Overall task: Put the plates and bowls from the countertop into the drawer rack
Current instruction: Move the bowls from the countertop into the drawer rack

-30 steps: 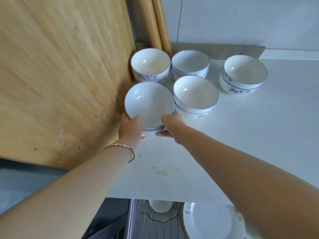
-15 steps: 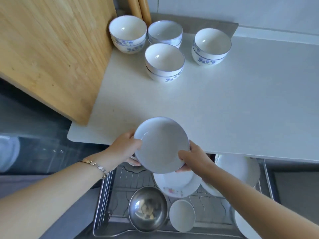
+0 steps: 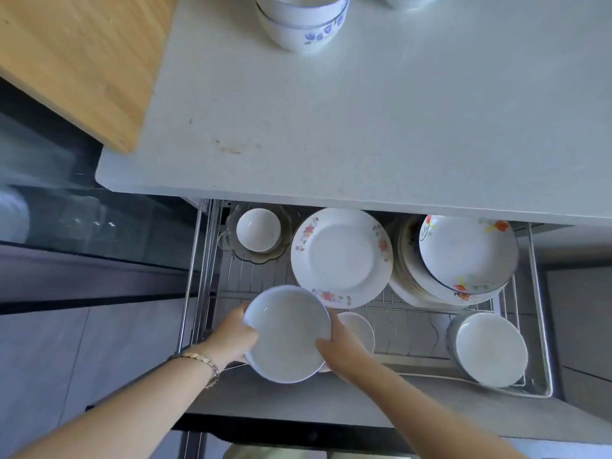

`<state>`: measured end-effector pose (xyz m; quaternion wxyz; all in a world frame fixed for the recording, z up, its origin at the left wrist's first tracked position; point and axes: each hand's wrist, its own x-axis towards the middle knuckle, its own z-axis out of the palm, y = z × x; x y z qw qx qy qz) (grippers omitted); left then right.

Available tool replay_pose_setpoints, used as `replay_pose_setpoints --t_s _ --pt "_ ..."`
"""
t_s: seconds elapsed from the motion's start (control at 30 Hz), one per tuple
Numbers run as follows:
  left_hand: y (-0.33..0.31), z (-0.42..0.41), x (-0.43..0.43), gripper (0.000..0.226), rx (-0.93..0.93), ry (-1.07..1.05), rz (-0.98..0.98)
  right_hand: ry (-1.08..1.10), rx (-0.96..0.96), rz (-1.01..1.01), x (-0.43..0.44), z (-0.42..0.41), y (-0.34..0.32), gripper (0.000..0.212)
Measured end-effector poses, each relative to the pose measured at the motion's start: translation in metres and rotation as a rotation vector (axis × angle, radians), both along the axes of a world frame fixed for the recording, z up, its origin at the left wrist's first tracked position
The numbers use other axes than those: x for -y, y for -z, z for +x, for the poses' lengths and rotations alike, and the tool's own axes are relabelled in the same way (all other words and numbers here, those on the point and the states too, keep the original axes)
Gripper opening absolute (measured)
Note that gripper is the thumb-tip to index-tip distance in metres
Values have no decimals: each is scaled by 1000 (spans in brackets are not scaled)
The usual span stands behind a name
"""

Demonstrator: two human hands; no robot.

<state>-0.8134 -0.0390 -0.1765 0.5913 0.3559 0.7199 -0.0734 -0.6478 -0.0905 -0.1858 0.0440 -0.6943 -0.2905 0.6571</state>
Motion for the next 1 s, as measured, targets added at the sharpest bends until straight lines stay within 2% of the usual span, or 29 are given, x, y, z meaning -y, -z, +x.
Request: replay_pose_setpoints --t_s 0.27,0.4,0.53,0.73,0.83,1.0 --pt "65 -19 -3 47 -185 171 83 43 109 -70 -3 -27 56 68" --pt "80 -22 3 56 -173 207 95 1 158 -99 -2 -33 64 68" --pt "87 -26 6 54 -190 267 139 -15 209 -99 1 -40 71 69" --pt "85 -33 12 41 -149 357 219 -81 347 -25 6 -47 69 51" --pt "83 -38 14 41 -120 413 242 -253 444 10 7 -46 66 54" --pt "85 -41 16 35 -123 426 203 -282 531 54 6 -51 61 54"
